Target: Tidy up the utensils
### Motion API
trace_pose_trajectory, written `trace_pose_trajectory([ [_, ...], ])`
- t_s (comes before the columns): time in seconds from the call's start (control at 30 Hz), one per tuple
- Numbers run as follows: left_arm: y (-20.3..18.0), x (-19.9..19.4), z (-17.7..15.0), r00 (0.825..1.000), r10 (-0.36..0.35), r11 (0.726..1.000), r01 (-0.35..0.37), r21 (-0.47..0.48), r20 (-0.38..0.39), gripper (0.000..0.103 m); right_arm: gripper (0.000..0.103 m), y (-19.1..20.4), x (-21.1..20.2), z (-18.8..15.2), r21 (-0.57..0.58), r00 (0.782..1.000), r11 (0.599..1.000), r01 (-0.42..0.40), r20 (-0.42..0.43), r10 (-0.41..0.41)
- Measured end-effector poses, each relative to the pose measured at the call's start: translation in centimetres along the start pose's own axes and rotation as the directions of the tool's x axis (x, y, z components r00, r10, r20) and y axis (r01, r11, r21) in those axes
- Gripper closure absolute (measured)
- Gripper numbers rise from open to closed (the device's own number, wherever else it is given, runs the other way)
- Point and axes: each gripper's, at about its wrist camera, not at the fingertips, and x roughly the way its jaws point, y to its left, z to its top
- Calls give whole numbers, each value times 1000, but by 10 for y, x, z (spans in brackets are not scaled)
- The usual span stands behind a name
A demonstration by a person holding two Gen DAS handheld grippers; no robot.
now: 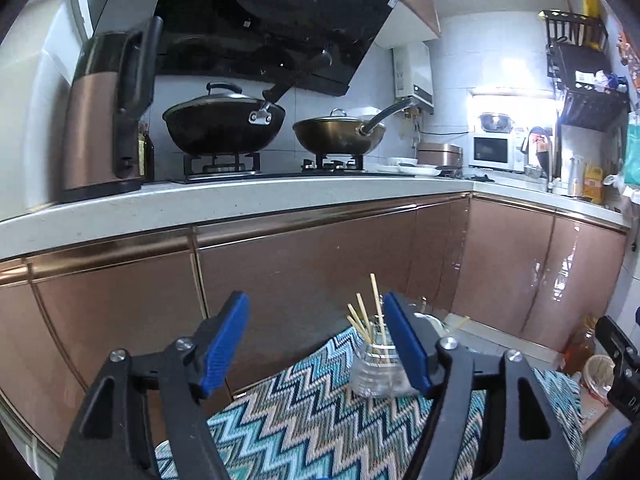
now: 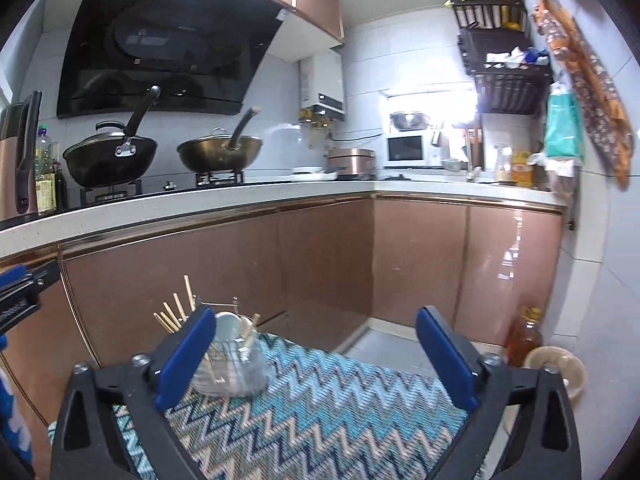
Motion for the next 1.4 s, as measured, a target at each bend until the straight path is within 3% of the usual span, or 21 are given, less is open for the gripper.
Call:
trace_pose_trajectory([
  [0.17,6,-38,4,1000,15,1000,-15,-3,19,32,0,-12,-36,1,7,999,999,41,-2,-41],
  [0.3,12,-68,5,999,-15,1000,16,-3,49,32,0,-19,-61,-2,5,997,997,75,-1,-75],
  [0.63,26,-126,11,993,2,1000,0,-15,122,32,0,-21,-113,5,-5,994,995,95,49,-95],
  [1.4,51,-187,6,984,29,999,-23,-31,176,32,0,-7,-181,17,-20,988,995,97,120,-94],
])
